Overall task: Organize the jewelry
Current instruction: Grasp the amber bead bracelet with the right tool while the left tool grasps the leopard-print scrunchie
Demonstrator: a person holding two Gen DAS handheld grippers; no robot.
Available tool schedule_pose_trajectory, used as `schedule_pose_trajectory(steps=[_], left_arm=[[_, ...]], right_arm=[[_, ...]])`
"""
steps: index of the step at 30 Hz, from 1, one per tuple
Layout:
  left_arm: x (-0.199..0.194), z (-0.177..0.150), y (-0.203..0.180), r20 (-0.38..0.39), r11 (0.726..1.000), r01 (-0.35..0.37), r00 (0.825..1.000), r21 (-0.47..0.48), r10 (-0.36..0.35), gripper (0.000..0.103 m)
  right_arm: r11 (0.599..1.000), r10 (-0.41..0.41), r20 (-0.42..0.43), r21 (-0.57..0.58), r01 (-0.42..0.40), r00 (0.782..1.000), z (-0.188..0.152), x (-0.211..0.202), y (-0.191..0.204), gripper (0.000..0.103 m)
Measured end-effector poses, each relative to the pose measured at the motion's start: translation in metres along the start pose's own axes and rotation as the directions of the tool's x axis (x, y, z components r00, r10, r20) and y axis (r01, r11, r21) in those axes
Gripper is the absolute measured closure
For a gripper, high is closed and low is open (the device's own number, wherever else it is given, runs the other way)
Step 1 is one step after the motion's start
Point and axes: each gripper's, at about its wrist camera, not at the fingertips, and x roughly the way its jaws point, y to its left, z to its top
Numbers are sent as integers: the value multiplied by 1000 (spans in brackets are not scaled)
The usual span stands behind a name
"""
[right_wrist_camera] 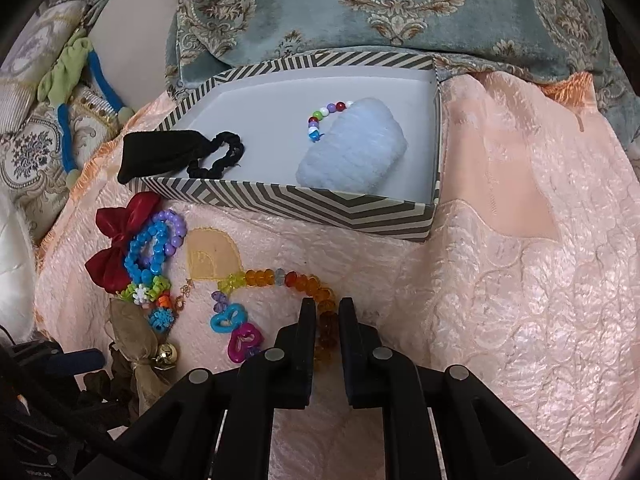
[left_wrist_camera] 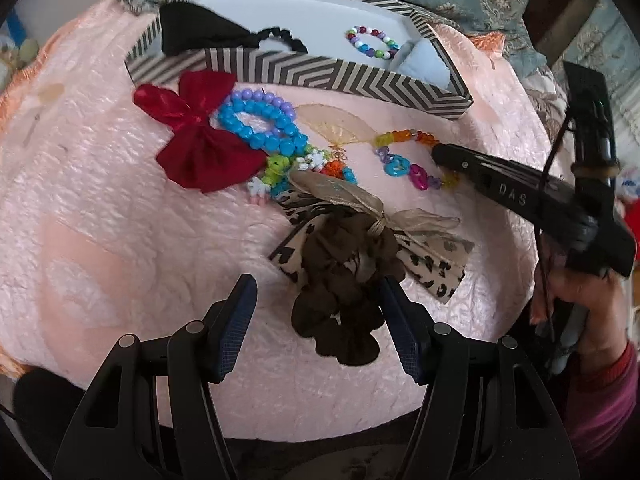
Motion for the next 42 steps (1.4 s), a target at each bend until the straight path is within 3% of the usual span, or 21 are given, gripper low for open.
schedule_pose_trajectory(steps=[6,7,8,9,13,27,42], left_arm=[[3,6,6,26,997,40,999,-68,-38,41],[3,7,7,31,996,40,999,-75,-38,51],[3,7,7,36,996,33,999,-78,-30,66],[4,7,7,34,997,18,999,-70,-15,73],[1,4,5,48,999,5,999,-40,-4,84],[-59,10,6,182,999,19,983,-29,-14,87],[-88,13,12,240,999,12,971,-43,-2,89]], right_arm=[[1000,15,13,5,-15,1000,0,1,1,93],[1000,15,14,0,-15,1000,0,1,2,93],[1000,16,15,-6,-16,1000,0,0,4,93],[1000,14,16,-13,-13,1000,-1,0,5,93],[999,24,25,-30,-23,999,-1,-5,10,94],[994,84,121,-75,-75,989,12,-60,28,94],[991,93,182,-110,-74,979,17,-93,39,94]])
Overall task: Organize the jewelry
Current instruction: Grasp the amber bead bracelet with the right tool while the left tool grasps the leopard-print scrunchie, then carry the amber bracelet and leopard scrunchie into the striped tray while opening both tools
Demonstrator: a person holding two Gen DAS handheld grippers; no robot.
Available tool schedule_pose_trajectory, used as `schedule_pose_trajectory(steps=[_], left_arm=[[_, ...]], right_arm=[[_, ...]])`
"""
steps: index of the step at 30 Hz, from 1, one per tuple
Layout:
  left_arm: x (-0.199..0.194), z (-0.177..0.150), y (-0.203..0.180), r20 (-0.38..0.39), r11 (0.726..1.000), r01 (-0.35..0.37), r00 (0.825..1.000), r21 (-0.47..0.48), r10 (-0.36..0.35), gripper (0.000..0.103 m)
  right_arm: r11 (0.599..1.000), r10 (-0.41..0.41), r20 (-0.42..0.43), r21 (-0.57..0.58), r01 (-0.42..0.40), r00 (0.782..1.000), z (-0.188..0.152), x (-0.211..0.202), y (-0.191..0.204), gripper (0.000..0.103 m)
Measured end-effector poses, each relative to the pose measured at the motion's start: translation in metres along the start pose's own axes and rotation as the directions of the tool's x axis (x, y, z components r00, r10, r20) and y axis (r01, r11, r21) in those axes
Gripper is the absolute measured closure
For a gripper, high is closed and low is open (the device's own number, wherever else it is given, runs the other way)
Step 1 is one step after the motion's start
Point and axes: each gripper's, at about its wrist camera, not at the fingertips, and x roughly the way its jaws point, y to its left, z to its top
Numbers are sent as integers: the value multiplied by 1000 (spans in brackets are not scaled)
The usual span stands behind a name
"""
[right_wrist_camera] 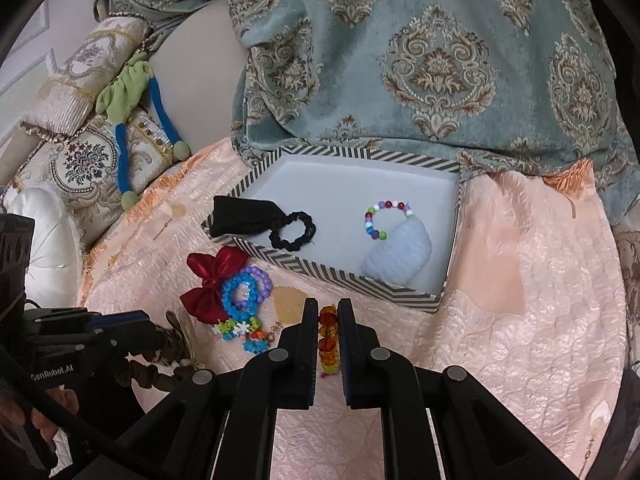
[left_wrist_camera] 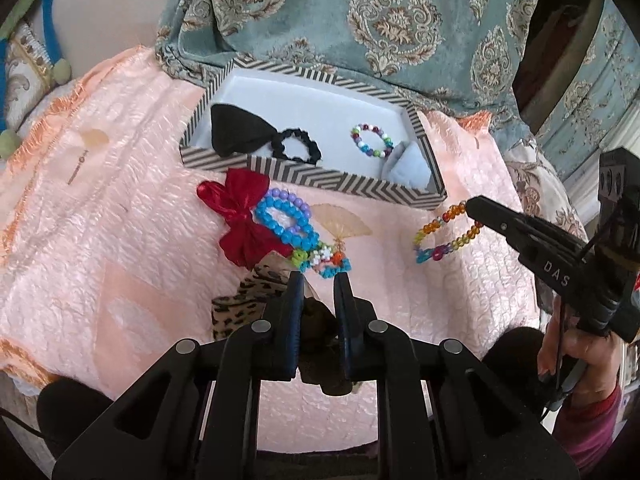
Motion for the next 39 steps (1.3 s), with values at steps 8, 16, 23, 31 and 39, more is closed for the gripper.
schedule_pose_trajectory(steps=[8,16,23,31,39], left_arm=[[-16,19,2,39,1000,11,999,-8,-11,89],[-22,45,4,53,998,42,998,-38,-40,89],[-26,88,4,64,996,61,996,-72,-57,89],[-28,150,3,100,991,79,993,-104,-68,89],[-2,193,3,97,993,31,995,-116,-20,89]], right_arm=[[1000,7,20,-11,-7,1000,7,-8,4,94],[1000,12,34,-14,-12,999,16,-11,5,94],[1000,16,55,-25,-15,998,29,-14,7,94],[1000,17,81,-23,-15,997,55,-12,2,94],[1000,11,77,-14,-10,997,79,4,-11,94]])
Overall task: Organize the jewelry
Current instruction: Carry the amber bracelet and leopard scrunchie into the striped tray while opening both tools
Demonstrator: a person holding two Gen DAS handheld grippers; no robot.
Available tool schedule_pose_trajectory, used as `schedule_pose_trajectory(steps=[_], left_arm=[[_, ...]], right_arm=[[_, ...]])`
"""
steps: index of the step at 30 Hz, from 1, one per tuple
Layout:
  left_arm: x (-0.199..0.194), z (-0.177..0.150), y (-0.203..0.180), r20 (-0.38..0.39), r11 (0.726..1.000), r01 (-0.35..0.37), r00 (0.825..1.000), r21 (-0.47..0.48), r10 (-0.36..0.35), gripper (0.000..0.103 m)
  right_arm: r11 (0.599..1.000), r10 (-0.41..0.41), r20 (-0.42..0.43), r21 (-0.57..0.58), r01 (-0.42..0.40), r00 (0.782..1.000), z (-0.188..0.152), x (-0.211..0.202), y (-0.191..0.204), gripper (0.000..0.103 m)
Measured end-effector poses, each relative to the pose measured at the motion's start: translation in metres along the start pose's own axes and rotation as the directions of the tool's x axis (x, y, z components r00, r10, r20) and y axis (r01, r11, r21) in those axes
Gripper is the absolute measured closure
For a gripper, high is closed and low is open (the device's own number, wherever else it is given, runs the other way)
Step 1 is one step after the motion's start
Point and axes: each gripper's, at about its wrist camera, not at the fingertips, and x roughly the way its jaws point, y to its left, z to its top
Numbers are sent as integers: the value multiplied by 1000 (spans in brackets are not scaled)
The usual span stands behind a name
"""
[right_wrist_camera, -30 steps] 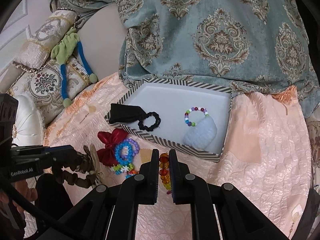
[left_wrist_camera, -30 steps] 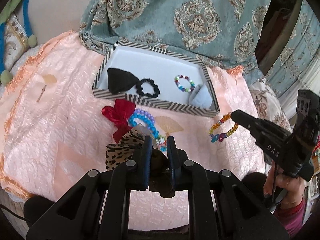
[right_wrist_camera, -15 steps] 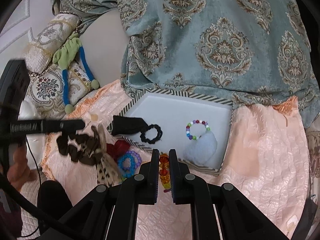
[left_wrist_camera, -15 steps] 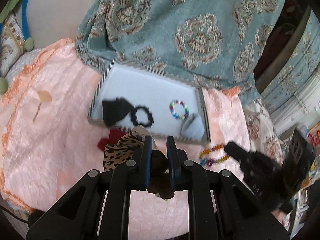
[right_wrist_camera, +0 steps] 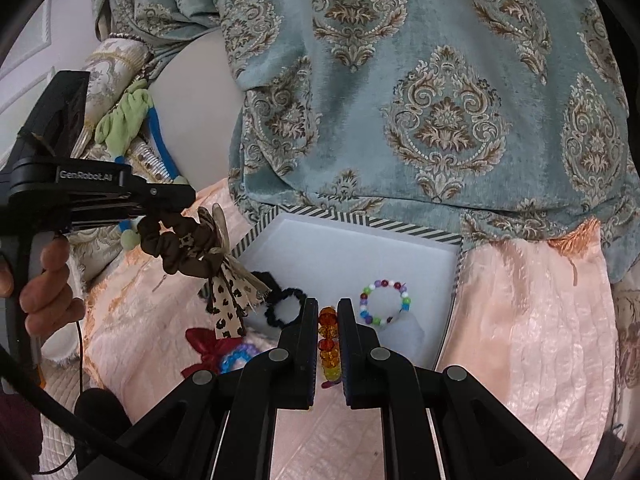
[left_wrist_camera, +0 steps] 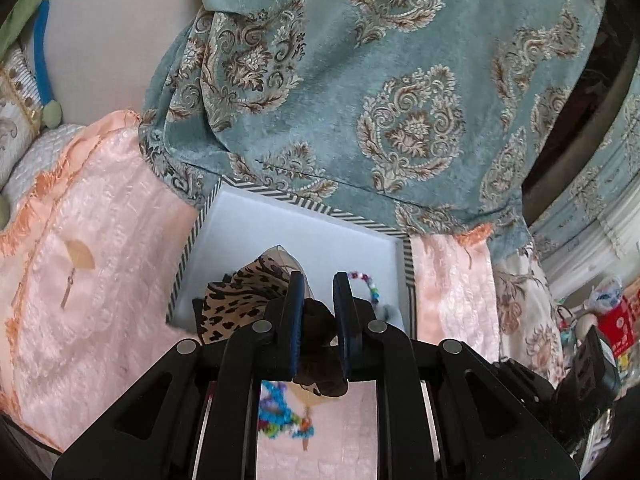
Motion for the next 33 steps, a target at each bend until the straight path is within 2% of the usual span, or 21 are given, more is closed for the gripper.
schedule_pose_trajectory(steps=[10,18,23,29,33], left_arm=[[54,33,9,-37,999,-47,998,-24,46,89],[93,49,22,-56,991,-131,990,-5,131,89],[112,55,28,-62,987,-160,985,3,160,89],[128,59,39,-67,982,-188,980,4,188,89],[139,58,51,-77,979,-203,976,-6,202,89]], right_arm=[[1000,1,-35,9,-1,999,25,38,-9,94],[1000,24,-79,6,-24,997,36,79,-7,94],[1000,26,-105,-2,-27,994,50,108,-10,94],[1000,13,-111,10,-12,994,69,139,-26,94],[999,-33,-126,17,35,992,74,163,-47,94]])
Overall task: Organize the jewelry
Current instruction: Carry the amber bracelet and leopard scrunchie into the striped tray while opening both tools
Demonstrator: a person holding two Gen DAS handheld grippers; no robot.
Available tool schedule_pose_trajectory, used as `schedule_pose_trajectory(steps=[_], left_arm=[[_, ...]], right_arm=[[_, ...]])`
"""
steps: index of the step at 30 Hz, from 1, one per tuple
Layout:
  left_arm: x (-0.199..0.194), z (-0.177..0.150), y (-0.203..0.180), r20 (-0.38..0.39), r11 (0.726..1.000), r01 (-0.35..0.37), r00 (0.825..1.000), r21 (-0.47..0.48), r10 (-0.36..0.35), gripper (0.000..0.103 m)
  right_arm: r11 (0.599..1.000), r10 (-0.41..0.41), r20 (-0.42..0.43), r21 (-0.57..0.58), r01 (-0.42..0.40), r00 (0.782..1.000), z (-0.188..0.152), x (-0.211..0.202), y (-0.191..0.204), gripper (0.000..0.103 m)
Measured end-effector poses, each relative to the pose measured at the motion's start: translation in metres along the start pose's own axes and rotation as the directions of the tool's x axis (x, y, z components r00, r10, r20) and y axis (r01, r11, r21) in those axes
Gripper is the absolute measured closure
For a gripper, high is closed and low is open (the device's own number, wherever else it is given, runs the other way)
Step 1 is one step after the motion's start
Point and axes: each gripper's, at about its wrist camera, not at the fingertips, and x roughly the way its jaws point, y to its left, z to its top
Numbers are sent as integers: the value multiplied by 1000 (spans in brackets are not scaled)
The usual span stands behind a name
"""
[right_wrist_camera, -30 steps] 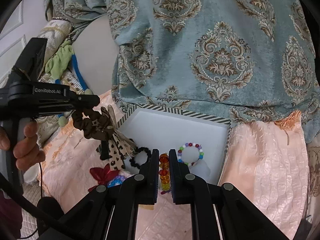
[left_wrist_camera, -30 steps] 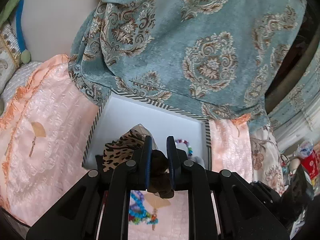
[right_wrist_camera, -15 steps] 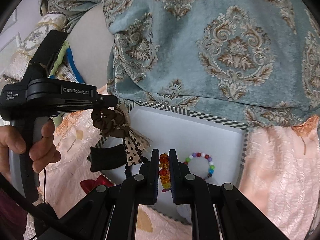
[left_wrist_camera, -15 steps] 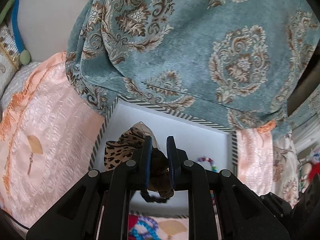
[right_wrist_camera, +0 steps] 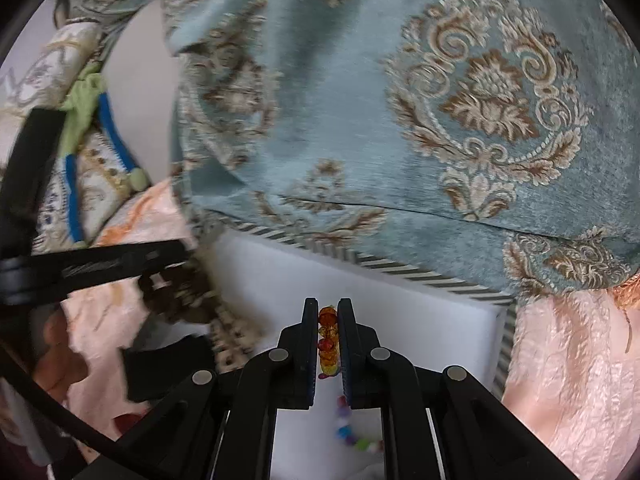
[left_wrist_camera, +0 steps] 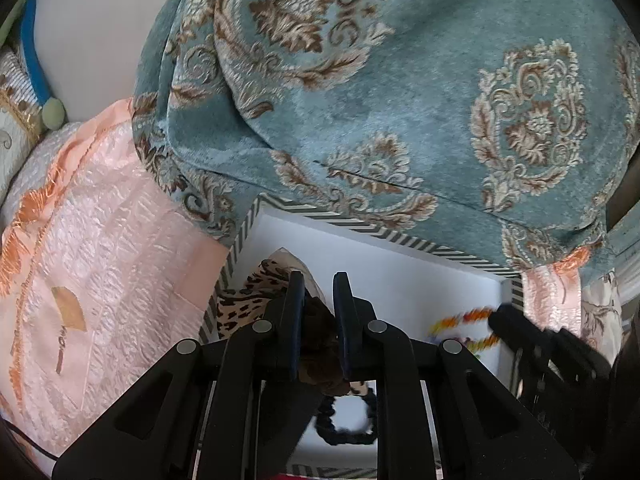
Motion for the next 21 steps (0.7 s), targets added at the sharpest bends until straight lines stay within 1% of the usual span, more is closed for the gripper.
schedule_pose_trajectory(steps=[6,12,17,20,21], left_arm=[[18,-6,13,-20,1000,-23,1000,-12,23,89],[33,-14,18,-37,999,-40,999,-16,40,89],[41,-19,15,-40,999,-53,998,-4,53,89],[42,-24,14,-30,998,-58,998,-2,58,89],[42,-25,15,-26,999,-49,999,-12,48,88]], right_arm=[[997,-69,-39,32,70,997,0,25,-31,94],[988,-129,-74,77,135,989,-6,37,-59,94],[984,-148,-97,90,157,984,-9,43,-67,94],[981,-157,-138,94,171,978,-15,49,-69,94],[981,-160,-150,90,174,976,-17,51,-69,93]])
